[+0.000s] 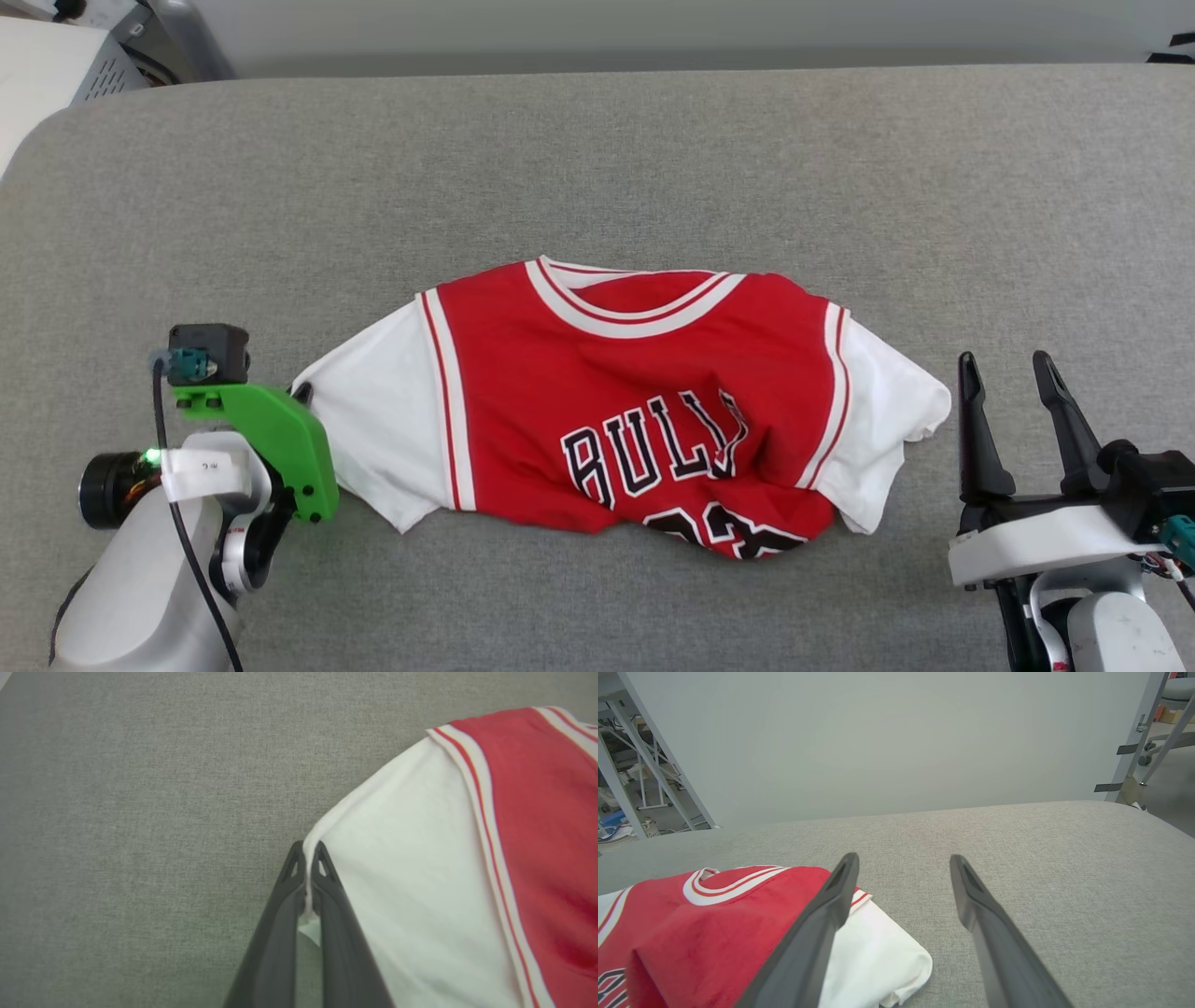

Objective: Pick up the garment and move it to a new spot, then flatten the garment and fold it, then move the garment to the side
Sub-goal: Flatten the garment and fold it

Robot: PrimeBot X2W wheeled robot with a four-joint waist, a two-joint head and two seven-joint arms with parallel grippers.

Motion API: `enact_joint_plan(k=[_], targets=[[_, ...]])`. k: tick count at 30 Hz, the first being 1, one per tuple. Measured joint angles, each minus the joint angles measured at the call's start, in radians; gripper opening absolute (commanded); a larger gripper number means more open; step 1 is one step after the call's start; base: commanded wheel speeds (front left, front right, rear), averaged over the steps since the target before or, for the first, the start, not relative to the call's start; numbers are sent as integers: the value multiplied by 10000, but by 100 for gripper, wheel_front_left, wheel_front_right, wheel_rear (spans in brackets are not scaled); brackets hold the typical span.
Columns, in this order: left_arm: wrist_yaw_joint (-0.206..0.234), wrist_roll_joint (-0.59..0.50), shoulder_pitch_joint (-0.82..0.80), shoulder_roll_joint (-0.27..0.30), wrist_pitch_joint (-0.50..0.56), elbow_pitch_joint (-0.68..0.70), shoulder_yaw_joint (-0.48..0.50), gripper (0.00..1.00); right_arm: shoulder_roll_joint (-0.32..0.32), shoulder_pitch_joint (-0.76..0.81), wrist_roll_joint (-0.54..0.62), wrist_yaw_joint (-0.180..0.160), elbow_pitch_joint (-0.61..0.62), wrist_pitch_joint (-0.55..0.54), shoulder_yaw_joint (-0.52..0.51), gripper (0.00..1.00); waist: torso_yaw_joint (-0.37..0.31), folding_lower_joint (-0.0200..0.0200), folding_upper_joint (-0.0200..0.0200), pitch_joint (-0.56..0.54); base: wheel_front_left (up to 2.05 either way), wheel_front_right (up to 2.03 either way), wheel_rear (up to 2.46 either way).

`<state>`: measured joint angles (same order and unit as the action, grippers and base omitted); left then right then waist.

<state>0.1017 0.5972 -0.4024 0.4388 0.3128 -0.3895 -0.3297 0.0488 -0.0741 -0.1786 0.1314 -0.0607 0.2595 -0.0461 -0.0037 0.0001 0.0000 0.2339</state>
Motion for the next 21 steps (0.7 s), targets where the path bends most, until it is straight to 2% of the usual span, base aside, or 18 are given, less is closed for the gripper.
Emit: enact_joint_plan(k=[6,7,12,16,21], targets=[[12,151,722,13,-282,-71,81,0,0,158,2,0,-119,0,-59,100,167,0,0,-295,0,0,0],[12,146,779,-21,-428,-48,59,100,0,159,2,0,-142,0,-79,100,190,0,0,-319,0,0,0],[-123,84,808,-316,-1546,224,-17,100,0,163,113,0,-288,0,-278,100,305,-1,0,-504,0,0,0],[-422,-128,809,-533,-2803,709,-171,100,2,222,245,0,-291,-46,-458,100,440,-1,0,-683,0,0,0],[-834,-616,895,-708,-4704,1369,-318,100,267,269,324,0,-188,-1290,-431,100,663,-1,0,-864,0,0,0]])
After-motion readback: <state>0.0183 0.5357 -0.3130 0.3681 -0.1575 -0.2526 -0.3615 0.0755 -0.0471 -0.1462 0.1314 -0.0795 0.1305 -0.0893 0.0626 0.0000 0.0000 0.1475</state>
